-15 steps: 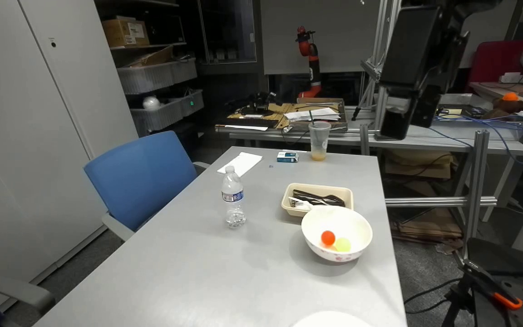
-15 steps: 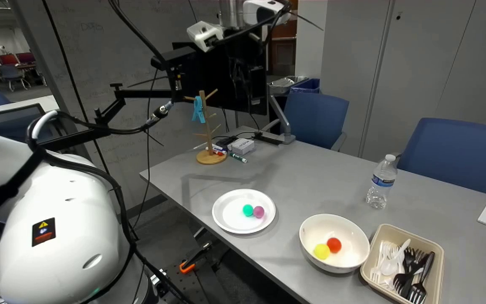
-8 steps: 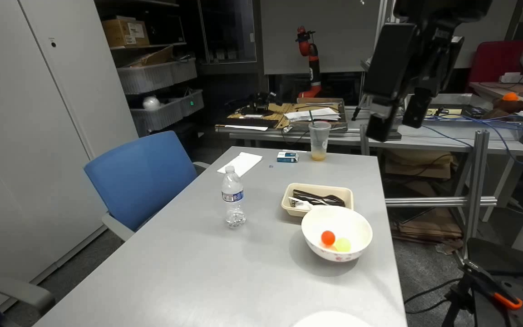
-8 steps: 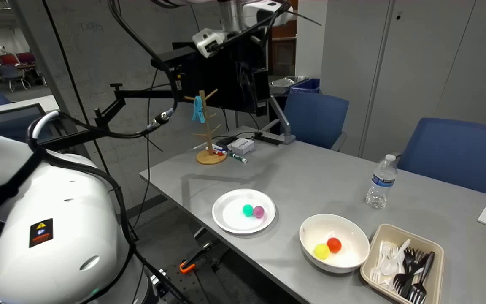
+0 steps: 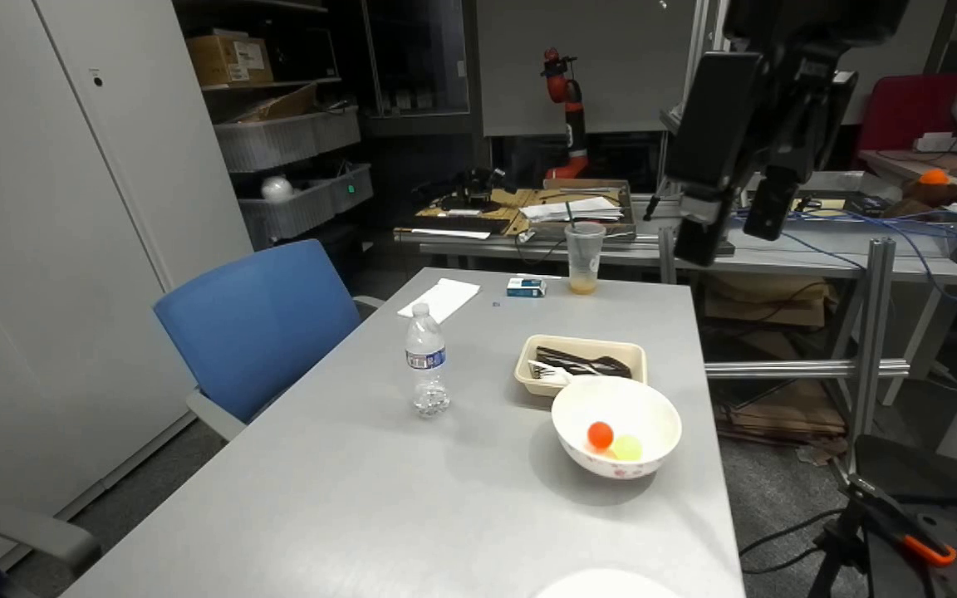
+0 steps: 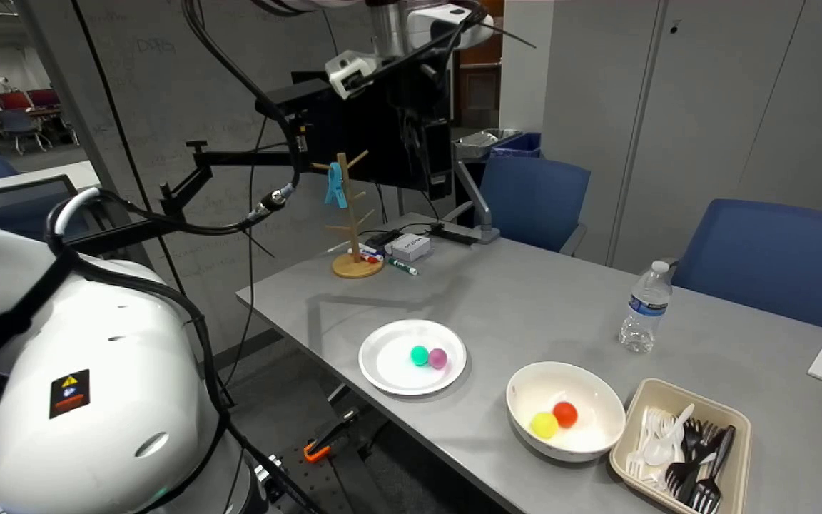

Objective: Remove the red and yellow balls from the white bowl and place them on the white plate

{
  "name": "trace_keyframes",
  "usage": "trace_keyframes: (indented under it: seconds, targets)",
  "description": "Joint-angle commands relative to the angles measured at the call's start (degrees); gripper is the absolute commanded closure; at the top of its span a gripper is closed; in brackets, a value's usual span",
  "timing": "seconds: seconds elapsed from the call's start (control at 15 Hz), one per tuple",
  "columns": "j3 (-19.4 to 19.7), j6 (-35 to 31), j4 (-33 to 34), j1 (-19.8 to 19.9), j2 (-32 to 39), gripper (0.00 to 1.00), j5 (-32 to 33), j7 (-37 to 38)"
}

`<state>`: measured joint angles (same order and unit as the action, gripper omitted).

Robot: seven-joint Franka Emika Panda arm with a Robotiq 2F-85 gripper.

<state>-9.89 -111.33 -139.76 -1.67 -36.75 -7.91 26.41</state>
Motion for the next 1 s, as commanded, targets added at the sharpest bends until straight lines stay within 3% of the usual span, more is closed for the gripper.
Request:
trace_keyframes:
  seconds: [0.0, 0.4, 0.47, 0.93]
  targets:
    - [-0.30, 0.22, 0.16, 0.40, 0.00, 0.00, -0.19, -0.19]
    - [-0.48, 1.84, 0.61, 0.64, 0.15, 0.00, 0.10, 0.51]
    - [-1.98, 1.49, 1.48, 0.54, 2.53, 0.00, 0.00, 2.32]
    - [-2.82, 0.49, 7.12, 4.68, 13.91, 0.00, 10.42, 9.01]
